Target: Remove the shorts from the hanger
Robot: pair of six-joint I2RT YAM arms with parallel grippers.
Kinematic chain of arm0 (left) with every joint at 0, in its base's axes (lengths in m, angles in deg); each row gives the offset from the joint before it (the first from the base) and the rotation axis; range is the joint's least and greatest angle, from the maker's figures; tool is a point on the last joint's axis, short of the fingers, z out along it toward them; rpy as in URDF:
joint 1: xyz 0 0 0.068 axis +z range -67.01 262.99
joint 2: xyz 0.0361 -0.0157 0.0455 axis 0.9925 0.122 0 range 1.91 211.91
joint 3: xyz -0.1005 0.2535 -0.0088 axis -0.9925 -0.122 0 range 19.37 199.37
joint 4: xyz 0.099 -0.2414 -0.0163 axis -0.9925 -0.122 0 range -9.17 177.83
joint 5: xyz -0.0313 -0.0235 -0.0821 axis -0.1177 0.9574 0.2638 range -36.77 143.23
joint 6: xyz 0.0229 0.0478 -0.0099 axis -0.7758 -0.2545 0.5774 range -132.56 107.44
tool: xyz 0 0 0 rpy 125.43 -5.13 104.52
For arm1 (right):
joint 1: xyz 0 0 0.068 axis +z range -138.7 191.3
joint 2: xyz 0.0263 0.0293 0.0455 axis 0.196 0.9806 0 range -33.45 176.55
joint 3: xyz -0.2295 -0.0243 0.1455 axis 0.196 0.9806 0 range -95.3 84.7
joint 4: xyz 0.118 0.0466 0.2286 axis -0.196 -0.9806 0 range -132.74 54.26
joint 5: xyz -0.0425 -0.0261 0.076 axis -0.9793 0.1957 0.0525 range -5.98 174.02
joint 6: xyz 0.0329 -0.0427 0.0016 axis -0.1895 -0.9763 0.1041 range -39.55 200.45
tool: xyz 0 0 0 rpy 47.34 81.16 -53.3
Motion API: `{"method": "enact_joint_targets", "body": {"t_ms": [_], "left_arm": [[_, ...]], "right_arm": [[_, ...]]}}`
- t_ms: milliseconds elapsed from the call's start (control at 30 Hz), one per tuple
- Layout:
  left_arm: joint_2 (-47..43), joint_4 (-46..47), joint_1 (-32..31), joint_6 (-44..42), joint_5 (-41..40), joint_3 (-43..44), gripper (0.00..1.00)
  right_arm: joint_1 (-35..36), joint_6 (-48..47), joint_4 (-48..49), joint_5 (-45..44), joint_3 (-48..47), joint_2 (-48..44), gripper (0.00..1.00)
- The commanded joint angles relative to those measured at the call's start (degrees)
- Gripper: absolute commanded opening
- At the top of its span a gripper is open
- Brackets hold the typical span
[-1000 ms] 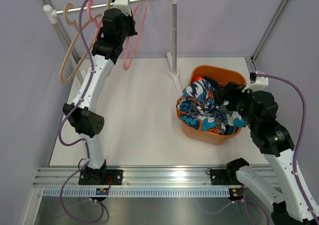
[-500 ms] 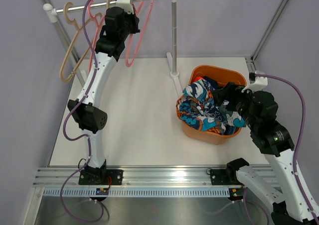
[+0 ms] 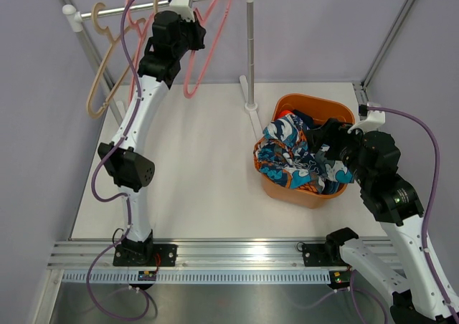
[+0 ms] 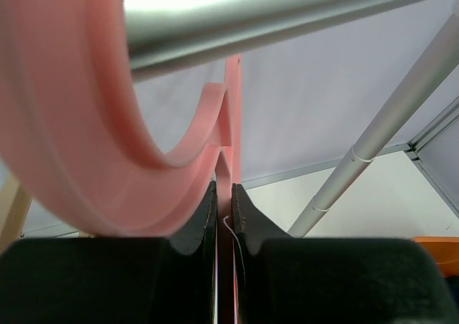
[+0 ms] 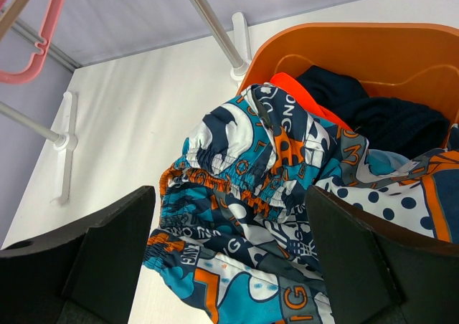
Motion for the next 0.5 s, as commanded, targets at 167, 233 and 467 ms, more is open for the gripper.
{"method": "enact_joint_targets", "body": {"t_ms": [167, 233, 467], "left_arm": [[-1.1, 0.0, 0.6, 1.3, 1.1, -1.1, 0.12], [-1.1, -0.1, 0.6, 1.4, 1.2, -1.2, 0.14], [-2.3, 0.9, 0.6, 1.7, 1.5, -2.0, 0.19]], "right_arm": [[0.2, -0.7, 1.7, 1.1, 0.2, -0.5, 0.94], [0.2, -0.7, 1.8, 1.0, 0.2, -0.5, 0.94], [0.3, -0.8, 2.0, 1.1, 0.6, -0.5, 0.94]]}}
